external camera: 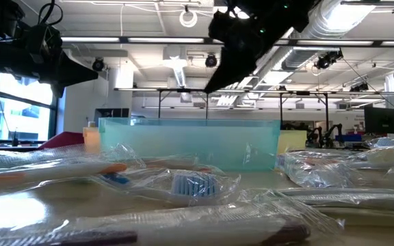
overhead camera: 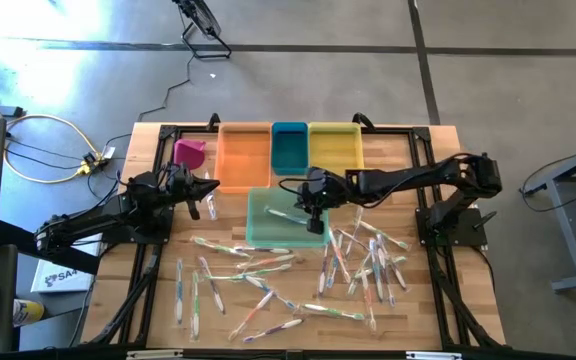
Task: Pick & Place Toothbrushes
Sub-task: Put the purple toothbrush into the yellow bin
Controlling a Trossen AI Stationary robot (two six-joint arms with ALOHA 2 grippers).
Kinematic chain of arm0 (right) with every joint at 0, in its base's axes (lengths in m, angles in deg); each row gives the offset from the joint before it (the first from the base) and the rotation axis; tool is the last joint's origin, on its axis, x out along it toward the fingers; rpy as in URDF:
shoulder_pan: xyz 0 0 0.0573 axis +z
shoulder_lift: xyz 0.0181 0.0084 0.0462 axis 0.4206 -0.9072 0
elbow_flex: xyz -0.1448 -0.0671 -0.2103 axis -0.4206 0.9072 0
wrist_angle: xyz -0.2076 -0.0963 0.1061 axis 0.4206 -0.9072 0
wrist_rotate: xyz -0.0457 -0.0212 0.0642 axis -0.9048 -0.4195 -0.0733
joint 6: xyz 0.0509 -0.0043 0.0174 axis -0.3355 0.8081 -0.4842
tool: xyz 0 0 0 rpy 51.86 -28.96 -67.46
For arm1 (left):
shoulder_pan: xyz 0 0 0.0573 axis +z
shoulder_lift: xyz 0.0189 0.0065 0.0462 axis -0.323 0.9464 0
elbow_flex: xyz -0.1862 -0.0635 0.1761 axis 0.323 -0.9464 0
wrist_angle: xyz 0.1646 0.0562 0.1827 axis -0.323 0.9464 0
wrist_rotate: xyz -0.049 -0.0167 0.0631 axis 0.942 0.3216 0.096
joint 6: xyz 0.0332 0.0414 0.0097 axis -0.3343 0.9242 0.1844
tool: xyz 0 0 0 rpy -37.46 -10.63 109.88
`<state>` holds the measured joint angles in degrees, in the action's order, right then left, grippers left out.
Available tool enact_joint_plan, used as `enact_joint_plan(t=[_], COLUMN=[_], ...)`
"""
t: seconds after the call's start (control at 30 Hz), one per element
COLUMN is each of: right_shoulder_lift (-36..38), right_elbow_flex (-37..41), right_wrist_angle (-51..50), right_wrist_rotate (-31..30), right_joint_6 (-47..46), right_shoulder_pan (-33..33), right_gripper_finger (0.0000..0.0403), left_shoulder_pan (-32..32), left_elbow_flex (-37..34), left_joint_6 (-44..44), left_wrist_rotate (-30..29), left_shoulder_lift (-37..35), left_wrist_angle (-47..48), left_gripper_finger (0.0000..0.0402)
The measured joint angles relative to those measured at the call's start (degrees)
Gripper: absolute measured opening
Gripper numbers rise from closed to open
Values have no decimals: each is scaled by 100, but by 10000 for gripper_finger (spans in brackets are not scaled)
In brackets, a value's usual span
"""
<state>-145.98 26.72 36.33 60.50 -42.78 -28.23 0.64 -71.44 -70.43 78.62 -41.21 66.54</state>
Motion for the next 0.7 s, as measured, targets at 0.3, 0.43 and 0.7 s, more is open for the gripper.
enact_joint_plan(t=[0.3,0.43,0.7], right_shoulder_lift=[798,1302,2187], right_elbow_flex=[1155,1461,1721], right_wrist_angle=[1007,1068,941], right_wrist_rotate=[-325,-674,-791], right_joint_6=[-778,-1100,-1263], right_shoulder_pan=[28,140,586], right_gripper_finger=[3,2,2], left_shoulder_pan=[0,-1,-2], left_elbow_flex=[-2,-4,-4], left_joint_6=[0,0,0], left_wrist_rotate=[-1,2,6], left_shoulder_lift=[0,2,2], left_wrist_angle=[-24,-25,-23], left_gripper_finger=[0,0,0])
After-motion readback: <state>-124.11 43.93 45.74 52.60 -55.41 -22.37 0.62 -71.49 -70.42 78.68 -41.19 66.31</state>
